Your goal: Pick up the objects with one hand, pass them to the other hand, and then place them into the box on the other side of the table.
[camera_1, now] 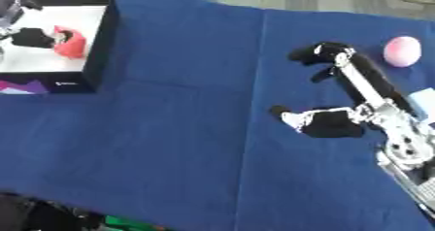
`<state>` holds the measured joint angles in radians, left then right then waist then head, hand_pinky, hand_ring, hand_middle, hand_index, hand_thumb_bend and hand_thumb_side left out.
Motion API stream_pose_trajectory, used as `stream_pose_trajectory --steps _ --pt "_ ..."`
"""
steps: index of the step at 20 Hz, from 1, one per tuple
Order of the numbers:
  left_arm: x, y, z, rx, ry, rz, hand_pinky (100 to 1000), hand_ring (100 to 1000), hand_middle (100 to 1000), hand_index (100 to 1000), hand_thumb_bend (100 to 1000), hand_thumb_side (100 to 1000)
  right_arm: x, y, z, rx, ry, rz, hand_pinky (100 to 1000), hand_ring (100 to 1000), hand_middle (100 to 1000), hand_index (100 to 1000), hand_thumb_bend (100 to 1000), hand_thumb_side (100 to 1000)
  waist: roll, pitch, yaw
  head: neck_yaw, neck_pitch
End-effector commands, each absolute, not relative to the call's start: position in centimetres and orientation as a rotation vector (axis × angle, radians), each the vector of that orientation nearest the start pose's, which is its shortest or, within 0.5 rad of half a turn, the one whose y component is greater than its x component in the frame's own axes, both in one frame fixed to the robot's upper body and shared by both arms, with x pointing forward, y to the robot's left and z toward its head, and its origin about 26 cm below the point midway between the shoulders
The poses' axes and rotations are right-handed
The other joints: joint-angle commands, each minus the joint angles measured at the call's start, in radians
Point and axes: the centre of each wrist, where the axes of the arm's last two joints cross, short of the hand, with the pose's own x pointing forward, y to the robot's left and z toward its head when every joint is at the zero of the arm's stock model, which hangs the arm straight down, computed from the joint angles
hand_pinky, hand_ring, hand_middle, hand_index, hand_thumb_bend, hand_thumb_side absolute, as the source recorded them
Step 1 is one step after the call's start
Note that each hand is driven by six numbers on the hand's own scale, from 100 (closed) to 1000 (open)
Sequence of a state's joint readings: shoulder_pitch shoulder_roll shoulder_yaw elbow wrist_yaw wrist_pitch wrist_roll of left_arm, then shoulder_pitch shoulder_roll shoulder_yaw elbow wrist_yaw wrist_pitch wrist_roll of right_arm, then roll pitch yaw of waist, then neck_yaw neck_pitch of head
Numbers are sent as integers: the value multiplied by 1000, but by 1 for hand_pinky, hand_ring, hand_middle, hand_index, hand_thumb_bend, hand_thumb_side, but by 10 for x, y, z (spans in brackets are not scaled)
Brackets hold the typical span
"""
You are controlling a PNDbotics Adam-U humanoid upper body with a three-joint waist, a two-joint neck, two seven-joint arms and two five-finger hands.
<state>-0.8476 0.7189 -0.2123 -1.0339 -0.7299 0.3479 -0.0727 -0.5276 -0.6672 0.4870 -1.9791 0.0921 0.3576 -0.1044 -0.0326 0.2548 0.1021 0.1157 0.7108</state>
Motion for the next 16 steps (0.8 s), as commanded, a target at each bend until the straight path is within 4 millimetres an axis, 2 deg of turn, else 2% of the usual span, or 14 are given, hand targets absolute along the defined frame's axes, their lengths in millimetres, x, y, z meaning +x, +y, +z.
stream_pose_trajectory --steps 1,7,8,10,11,12,16 --pt "444 374 245 1397 -1225 -815 786 804 781 822 581 519 296 -196 223 -410 -1972 956 678 812 744 760 550 100 4 -17 -1 3 -1" --pt "443 372 246 1383 -1266 -786 776 783 756 799 458 448 296 -198 223 -416 -1977 947 677 812 744 760 548 100 6 -22 -1 -1 -3" --pt "442 371 246 1379 -1279 -778 772 773 745 784 405 411 296 -198 224 -421 -1979 945 677 812 744 760 547 100 6 -22 -1 -6 -1" --pt "440 366 250 1379 -1332 -768 766 755 729 769 398 333 297 -200 225 -425 -1981 936 677 812 745 760 547 100 7 -24 -1 -20 4" --pt "438 362 252 1386 -1366 -773 767 752 726 766 387 326 297 -201 225 -428 -1983 931 677 812 745 760 546 100 7 -24 -1 -31 6" --pt "436 359 252 1386 -1399 -771 775 752 726 761 325 346 297 -202 225 -432 -1984 927 678 812 745 761 546 100 6 -25 -1 -45 9" --pt "425 350 253 1365 -1511 -728 781 749 723 750 260 363 297 -209 226 -462 -1981 910 681 812 745 761 543 100 4 -28 -2 -103 27"
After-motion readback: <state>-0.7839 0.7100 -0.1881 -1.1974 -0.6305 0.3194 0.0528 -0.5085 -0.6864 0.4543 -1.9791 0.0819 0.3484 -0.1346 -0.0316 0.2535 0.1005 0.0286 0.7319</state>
